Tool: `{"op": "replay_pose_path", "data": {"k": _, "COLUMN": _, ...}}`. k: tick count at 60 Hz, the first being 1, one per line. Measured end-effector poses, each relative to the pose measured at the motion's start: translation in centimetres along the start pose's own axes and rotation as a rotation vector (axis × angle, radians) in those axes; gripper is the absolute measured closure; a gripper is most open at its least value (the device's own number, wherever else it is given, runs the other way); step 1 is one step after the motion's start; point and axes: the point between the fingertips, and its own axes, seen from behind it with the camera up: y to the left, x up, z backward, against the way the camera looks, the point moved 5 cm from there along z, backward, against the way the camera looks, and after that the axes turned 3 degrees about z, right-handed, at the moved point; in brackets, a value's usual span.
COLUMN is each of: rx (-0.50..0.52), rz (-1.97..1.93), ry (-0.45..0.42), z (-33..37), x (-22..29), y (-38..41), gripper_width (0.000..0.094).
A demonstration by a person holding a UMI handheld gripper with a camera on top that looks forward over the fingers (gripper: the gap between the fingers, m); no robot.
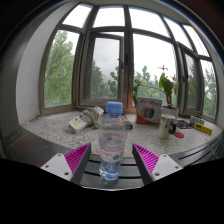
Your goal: Pour water
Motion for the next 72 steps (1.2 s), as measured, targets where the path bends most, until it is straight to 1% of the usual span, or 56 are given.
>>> {"op": "replay_pose_path", "data": {"k": 3, "rx": -0.011, "rz": 0.002, "ry": -0.009, "z": -1.9, "x": 0.2, "y": 0.0, "gripper_width": 0.0095}}
{"op": "replay_pose_path", "data": {"k": 6, "rx": -0.021, "rz": -0.005, "ry": -0.020, "z": -3.5, "x": 0.4, "y": 0.1, "gripper_width": 0.0148}}
{"op": "replay_pose_path", "data": {"k": 9, "rx": -0.032, "rz": -0.013, "ry": -0.015, "z": -4.7, "x": 0.1, "y": 0.1, "gripper_width": 0.0269}}
{"op": "replay_pose_path", "data": {"k": 11, "rx": -0.042, "rz": -0.015, "ry": -0.021, "z": -5.1, "x": 0.2, "y": -0.2, "gripper_width": 0.0397}}
{"op": "replay_pose_path", "data": {"k": 12, "rx": -0.049, "rz": -0.017, "ry": -0.027, "z": -5.3, "x": 0.2, "y": -0.4, "gripper_width": 0.0440}}
{"op": "replay_pose_path", "data": {"k": 14, "rx": -0.056, "rz": -0.031, "ry": -0.047, "z": -5.5, "x": 0.4, "y": -0.5, "gripper_width": 0.0439}}
{"op": "replay_pose_path", "data": {"k": 17, "rx": -0.050, "rz": -0.044, "ry": -0.052, "z": -5.6, "x": 0.4, "y": -0.4, "gripper_width": 0.0489}}
{"op": "replay_pose_path", "data": {"k": 24, "rx": -0.054, "rz": -0.063, "ry": -0.061, "z": -5.3, "x": 0.4, "y": -1.0, "gripper_width": 0.0643}}
{"op": "replay_pose_path", "data": {"k": 25, "rx": -0.056, "rz": -0.062, "ry": -0.060, "z": -5.2, "x": 0.3, "y": -1.1, "gripper_width": 0.0655}}
{"op": "replay_pose_path", "data": {"k": 30, "rx": -0.027, "rz": -0.052, "ry": -0.055, "z": -4.9, "x": 0.6, "y": -0.8, "gripper_width": 0.0655}}
{"op": "replay_pose_path", "data": {"k": 34, "rx": 0.006, "rz": -0.069, "ry": -0.078, "z": -4.6, "x": 1.6, "y": -1.4, "gripper_width": 0.0655}}
{"op": "replay_pose_path", "data": {"k": 37, "rx": 0.031, "rz": -0.090, "ry": -0.105, "z": -4.4, "x": 3.4, "y": -1.4, "gripper_width": 0.0656}}
{"op": "replay_pose_path", "data": {"k": 41, "rx": 0.107, "rz": -0.157, "ry": -0.166, "z": -3.8, "x": 6.7, "y": -1.7, "gripper_width": 0.0656}}
{"op": "replay_pose_path", "data": {"k": 47, "rx": 0.231, "rz": -0.355, "ry": -0.289, "z": -3.7, "x": 14.0, "y": -3.0, "gripper_width": 0.0656}}
{"op": "replay_pose_path", "data": {"k": 50, "rx": 0.324, "rz": -0.510, "ry": -0.344, "z": -3.9, "x": 17.7, "y": -4.4, "gripper_width": 0.0655}}
{"op": "replay_pose_path", "data": {"k": 55, "rx": 0.490, "rz": -0.814, "ry": -0.388, "z": -4.6, "x": 23.1, "y": -7.5, "gripper_width": 0.0654}}
{"op": "replay_pose_path", "data": {"k": 59, "rx": 0.624, "rz": -1.086, "ry": -0.407, "z": -5.1, "x": 26.8, "y": -9.7, "gripper_width": 0.0656}}
{"op": "replay_pose_path", "data": {"k": 62, "rx": 0.735, "rz": -1.292, "ry": -0.403, "z": -6.9, "x": 28.1, "y": -12.4, "gripper_width": 0.0657}}
{"op": "replay_pose_path", "data": {"k": 65, "rx": 0.821, "rz": -1.487, "ry": -0.386, "z": -8.6, "x": 28.8, "y": -14.9, "gripper_width": 0.0656}}
{"op": "replay_pose_path", "data": {"k": 68, "rx": 0.873, "rz": -1.651, "ry": -0.374, "z": -10.3, "x": 28.7, "y": -17.4, "gripper_width": 0.0658}}
{"op": "replay_pose_path", "data": {"k": 72, "rx": 0.903, "rz": -1.826, "ry": -0.366, "z": -12.5, "x": 27.9, "y": -19.6, "gripper_width": 0.0658}}
